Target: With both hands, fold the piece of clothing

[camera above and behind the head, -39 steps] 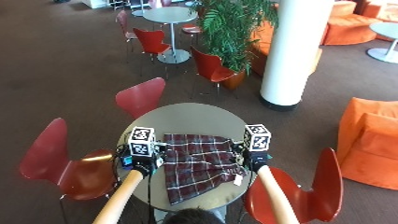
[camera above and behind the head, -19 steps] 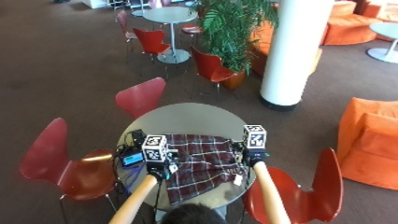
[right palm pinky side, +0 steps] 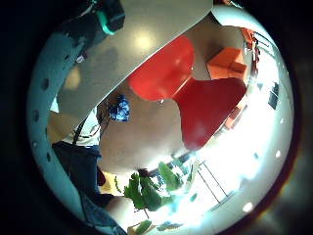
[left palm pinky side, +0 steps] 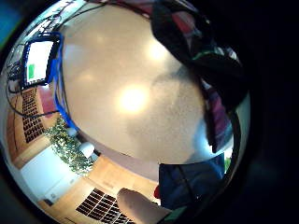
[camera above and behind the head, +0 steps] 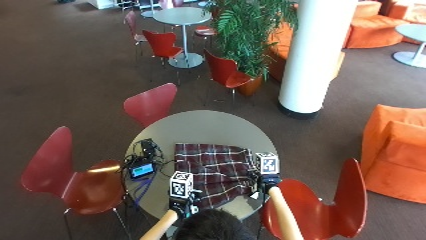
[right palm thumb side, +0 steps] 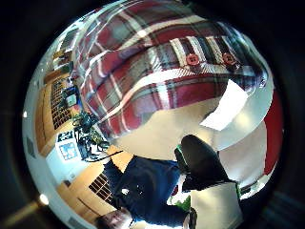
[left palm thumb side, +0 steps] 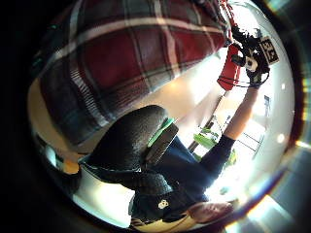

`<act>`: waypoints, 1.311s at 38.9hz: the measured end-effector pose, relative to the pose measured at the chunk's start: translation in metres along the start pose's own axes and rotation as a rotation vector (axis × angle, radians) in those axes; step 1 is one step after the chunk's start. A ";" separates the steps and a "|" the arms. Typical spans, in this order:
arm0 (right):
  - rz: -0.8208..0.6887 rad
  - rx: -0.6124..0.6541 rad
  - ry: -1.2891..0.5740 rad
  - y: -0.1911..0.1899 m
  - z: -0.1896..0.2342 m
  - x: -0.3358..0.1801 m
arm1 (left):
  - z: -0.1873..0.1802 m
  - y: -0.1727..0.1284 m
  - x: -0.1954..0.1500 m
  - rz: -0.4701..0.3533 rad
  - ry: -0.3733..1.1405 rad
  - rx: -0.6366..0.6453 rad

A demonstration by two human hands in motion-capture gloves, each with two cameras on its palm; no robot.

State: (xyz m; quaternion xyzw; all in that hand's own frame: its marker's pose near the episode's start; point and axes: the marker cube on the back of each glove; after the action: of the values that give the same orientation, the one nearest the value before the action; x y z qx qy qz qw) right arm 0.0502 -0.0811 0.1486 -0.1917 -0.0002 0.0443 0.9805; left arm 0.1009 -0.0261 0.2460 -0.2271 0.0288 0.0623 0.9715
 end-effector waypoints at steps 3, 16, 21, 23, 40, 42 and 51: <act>-0.015 -0.061 0.000 0.001 0.010 0.000 | 0.010 -0.017 0.001 0.044 -0.073 0.086; -0.030 0.298 0.001 -0.003 0.027 0.003 | 0.015 0.006 0.005 0.020 -0.222 0.372; -0.019 0.433 0.123 -0.001 0.030 0.001 | 0.012 0.020 0.002 0.040 -0.243 0.396; 0.004 0.433 0.201 -0.007 0.036 0.005 | 0.010 0.028 0.000 0.053 -0.256 0.396; -0.171 0.180 0.294 0.022 0.015 -0.013 | -0.051 0.072 -0.028 0.185 -0.140 0.056; -0.178 0.181 0.295 0.027 0.001 -0.015 | -0.070 0.081 -0.027 0.203 -0.130 0.038; -0.131 0.169 0.290 0.047 -0.067 -0.018 | -0.159 0.085 -0.036 0.178 -0.093 0.042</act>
State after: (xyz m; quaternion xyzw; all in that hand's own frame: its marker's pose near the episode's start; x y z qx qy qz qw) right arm 0.0293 -0.0646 0.0692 -0.1124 0.1324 -0.0480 0.9836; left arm 0.0494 -0.0251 0.0696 -0.1998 0.0048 0.1584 0.9669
